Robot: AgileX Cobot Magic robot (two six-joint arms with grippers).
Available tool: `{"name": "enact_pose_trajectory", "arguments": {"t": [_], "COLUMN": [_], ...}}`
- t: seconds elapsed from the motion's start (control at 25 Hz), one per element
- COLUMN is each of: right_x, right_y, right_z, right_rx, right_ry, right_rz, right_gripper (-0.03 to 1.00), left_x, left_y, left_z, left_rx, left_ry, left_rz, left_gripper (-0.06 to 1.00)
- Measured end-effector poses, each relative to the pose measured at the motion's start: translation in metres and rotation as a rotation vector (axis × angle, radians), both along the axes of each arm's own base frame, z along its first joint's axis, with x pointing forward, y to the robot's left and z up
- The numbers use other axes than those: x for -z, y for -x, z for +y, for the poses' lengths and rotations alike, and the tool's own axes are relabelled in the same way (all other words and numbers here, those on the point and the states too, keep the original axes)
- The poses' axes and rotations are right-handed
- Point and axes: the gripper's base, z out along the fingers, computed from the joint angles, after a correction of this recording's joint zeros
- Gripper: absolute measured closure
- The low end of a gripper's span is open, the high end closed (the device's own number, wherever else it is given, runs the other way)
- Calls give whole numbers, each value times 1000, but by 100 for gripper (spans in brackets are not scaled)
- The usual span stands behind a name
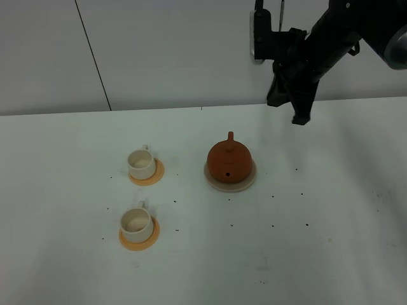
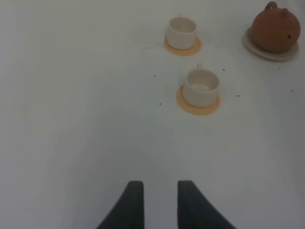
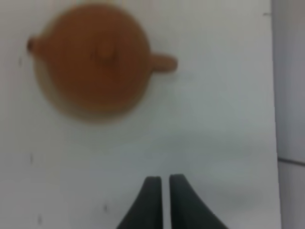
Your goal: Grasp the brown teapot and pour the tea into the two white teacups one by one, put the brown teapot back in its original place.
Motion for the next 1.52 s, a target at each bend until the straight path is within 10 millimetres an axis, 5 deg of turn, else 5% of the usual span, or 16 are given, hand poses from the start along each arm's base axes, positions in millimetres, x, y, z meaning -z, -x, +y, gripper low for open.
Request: {"name": "enact_pose_trajectory", "arguments": {"t": [1.08, 1.32, 1.52], "right_x": [-6, -11, 13], "right_y": [-7, -18, -35], "right_z": [5, 4, 11], "right_rx": [130, 176, 333], "right_ry": [-131, -153, -260], "right_rz": [-21, -148, -138], "right_gripper": [91, 67, 48], "left_x": [0, 0, 0], "left_y": [0, 0, 0], "left_z": [0, 0, 0], "left_rx": [0, 1, 0], "left_ry": [-1, -1, 0], "left_rz": [1, 1, 1], "left_gripper": [70, 70, 70]}}
